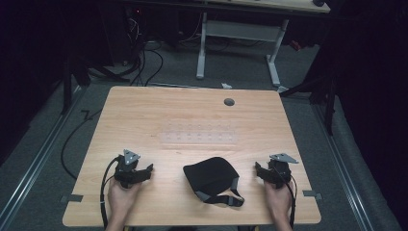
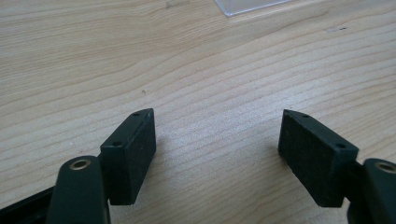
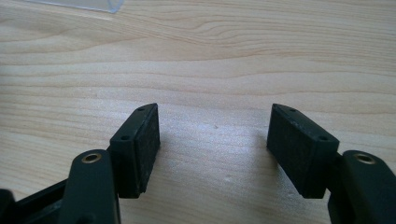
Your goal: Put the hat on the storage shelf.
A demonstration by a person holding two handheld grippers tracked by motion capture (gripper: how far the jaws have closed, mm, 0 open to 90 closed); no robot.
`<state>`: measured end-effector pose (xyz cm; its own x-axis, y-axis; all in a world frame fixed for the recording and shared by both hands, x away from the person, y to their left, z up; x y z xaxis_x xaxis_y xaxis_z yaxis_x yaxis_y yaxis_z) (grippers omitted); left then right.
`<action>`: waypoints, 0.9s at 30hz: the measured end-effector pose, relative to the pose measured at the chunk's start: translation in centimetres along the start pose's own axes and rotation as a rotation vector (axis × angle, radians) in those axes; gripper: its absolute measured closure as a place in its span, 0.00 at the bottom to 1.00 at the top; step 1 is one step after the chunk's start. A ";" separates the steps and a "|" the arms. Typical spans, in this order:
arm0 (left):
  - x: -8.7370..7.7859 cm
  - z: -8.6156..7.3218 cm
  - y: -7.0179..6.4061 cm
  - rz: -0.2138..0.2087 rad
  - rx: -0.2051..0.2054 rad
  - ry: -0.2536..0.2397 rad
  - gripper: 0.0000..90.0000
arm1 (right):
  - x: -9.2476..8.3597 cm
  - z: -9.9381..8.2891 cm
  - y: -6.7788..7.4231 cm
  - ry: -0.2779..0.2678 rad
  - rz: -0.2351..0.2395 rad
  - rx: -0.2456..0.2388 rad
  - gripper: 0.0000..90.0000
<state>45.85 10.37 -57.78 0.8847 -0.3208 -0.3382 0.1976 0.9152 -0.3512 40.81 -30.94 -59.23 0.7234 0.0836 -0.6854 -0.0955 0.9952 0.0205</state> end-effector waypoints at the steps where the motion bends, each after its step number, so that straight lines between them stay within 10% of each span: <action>1: 0.0 0.0 0.0 0.000 0.000 0.000 0.31 | 0.0 0.0 0.0 -0.001 0.000 -0.001 0.39; 27: 0.0 0.0 0.0 0.003 0.000 0.002 0.31 | 0.0 0.0 0.0 0.002 0.010 -0.008 0.38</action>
<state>45.82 10.37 -57.79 0.8845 -0.3185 -0.3408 0.1950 0.9162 -0.3501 40.75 -30.92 -59.24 0.7207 0.0934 -0.6869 -0.1081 0.9939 0.0217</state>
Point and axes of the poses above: each handheld gripper's, and its own axes: x roughly forward along the jaws, z roughly out of its top, y roughly to its left, the point moved 9 cm from there along x, roughly forward along the jaws, and after that the axes turned 3 degrees about x, right-handed, at the moved point
